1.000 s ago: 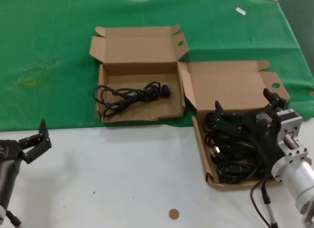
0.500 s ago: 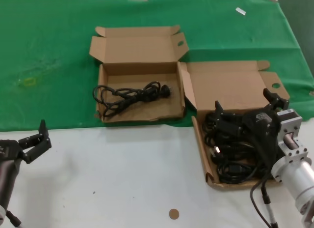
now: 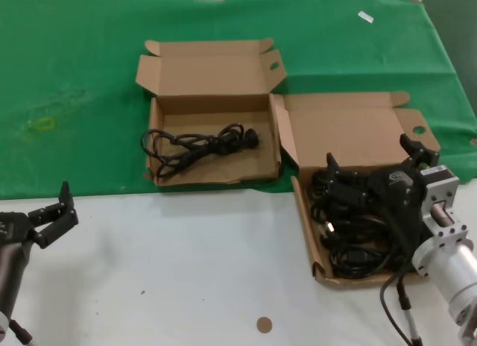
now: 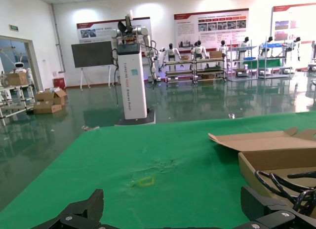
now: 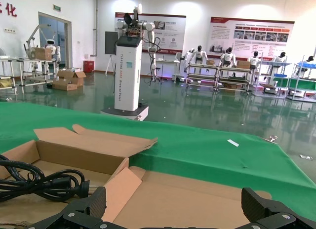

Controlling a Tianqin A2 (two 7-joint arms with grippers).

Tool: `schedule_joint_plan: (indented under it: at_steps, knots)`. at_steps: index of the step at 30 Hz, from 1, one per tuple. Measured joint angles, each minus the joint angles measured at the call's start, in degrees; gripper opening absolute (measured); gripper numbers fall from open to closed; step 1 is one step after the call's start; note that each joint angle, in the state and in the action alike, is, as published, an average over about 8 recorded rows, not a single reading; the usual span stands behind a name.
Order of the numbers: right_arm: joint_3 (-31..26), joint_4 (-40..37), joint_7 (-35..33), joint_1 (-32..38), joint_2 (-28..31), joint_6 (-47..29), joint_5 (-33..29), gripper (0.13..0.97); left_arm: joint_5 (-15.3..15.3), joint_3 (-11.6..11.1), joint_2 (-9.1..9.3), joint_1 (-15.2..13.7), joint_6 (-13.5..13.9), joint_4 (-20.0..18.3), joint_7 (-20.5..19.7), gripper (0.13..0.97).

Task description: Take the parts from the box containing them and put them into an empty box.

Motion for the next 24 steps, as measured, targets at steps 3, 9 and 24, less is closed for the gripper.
schedule_joint_plan:
  at_steps: [3,9,24]
  knots:
    - [0.0,0.0,0.0,0.0,0.0,0.0,0.0,0.966,0.0,0.0,0.0,0.0,0.0,0.0,0.0,0.966]
    - [0.0,0.0,0.0,0.0,0.0,0.0,0.0,0.966,0.0,0.0,0.0,0.0,0.0,0.0,0.0,0.966]
    - [0.0,0.0,0.0,0.0,0.0,0.0,0.0,0.966,0.0,0.0,0.0,0.0,0.0,0.0,0.0,0.966]
